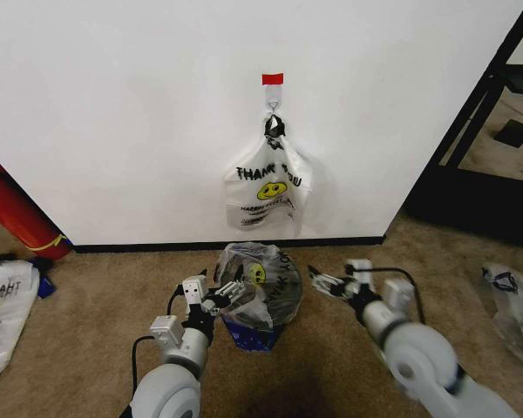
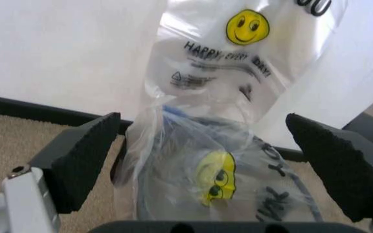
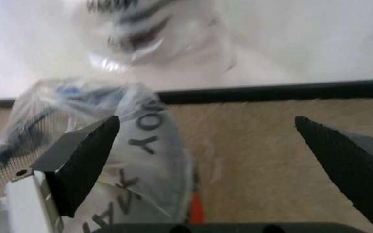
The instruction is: Pick up the garbage bag from the wall and place it over the trash bin.
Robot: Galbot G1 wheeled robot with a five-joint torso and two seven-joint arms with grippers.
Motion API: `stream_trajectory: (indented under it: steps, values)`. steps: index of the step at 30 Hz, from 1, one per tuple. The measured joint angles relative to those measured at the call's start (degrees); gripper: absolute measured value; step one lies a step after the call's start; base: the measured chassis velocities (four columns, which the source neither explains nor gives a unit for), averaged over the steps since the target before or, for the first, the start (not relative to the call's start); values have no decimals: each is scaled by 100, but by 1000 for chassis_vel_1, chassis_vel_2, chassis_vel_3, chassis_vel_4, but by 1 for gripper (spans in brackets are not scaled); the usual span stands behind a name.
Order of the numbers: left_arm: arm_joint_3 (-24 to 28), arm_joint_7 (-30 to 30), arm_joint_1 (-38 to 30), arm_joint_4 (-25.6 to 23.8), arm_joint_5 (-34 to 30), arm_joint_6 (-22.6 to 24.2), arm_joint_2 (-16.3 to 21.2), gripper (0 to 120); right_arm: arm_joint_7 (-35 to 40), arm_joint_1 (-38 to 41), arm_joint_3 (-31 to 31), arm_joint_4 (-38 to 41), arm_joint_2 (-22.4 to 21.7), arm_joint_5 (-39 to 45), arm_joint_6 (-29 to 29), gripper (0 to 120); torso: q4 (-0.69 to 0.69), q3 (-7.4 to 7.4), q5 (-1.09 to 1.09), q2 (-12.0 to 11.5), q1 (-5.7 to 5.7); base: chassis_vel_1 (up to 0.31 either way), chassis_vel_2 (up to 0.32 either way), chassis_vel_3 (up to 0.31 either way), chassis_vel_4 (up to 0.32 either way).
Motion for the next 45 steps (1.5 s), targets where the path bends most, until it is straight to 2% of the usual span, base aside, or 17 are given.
stream_trajectory:
  steps: [3,7,9,14,15,16,21,22,23,29,30,31,32,36,42,45]
  values:
    - [-2,-3,-29,-17,19,3,-53,100,152,438,-408,-371,239,64,-156,100,0,0,-1,0,0,0,0,0,0]
    - [25,-19,-41,-44,43,19,-111,100,444,616,-601,-522,389,345,-489,97,-1,0,0,0,0,0,0,0,0]
    - [33,-24,-41,-62,49,27,-140,100,636,660,-637,-558,412,563,-804,88,-2,-1,-1,0,0,0,0,0,0]
    - [33,-26,-38,-64,50,33,-143,100,912,696,-666,-663,496,950,-1076,70,-2,-1,-1,0,-1,0,0,0,0]
    - [33,-26,-38,-64,50,33,-143,100,912,696,-666,-663,496,950,-1076,70,-2,-1,-1,0,-1,0,0,0,0]
    - [33,-28,-41,-64,49,36,-142,100,960,701,-665,-663,521,1015,-1108,63,-1,-1,-1,0,-1,0,0,0,0]
    - [34,-41,-51,-77,31,46,-138,100,1079,697,-662,-656,570,1105,-1199,45,-1,-1,-1,0,-1,0,0,0,0]
    - [34,-43,-50,-80,27,49,-134,100,1092,697,-662,-663,572,1105,-1210,38,-1,-1,-1,0,-1,0,0,0,0]
    - [34,-43,-50,-80,27,49,-134,100,1092,697,-662,-663,572,1105,-1210,38,-1,-1,-1,0,-1,0,0,0,0]
    - [52,-44,-16,-103,18,59,-139,100,1184,684,-634,-665,601,1143,-1234,16,-1,-1,-1,0,-1,0,0,0,0]
    - [52,-44,-16,-103,18,59,-139,100,1184,684,-634,-665,601,1143,-1234,16,-1,-1,-1,0,-1,0,0,0,0]
    - [57,-44,-7,-108,17,60,-144,100,1199,674,-627,-670,614,1147,-1227,11,-1,-1,-1,0,-1,0,0,0,0]
    - [66,-42,37,-142,17,64,-146,100,1225,641,-592,-697,669,1143,-1158,1,-1,-1,-1,0,-1,0,0,0,0]
    - [67,-38,72,-193,17,67,-127,100,1201,535,-515,-683,704,1080,-992,1,0,-1,-1,0,-1,0,0,0,0]
    - [70,-28,82,-385,23,97,-50,100,885,176,-283,-489,758,696,-413,1,-1,-1,-1,0,-1,0,0,0,0]
    - [86,7,137,-627,28,152,25,100,627,-165,-71,-274,875,277,135,1,-2,-1,-1,0,-1,0,0,0,0]
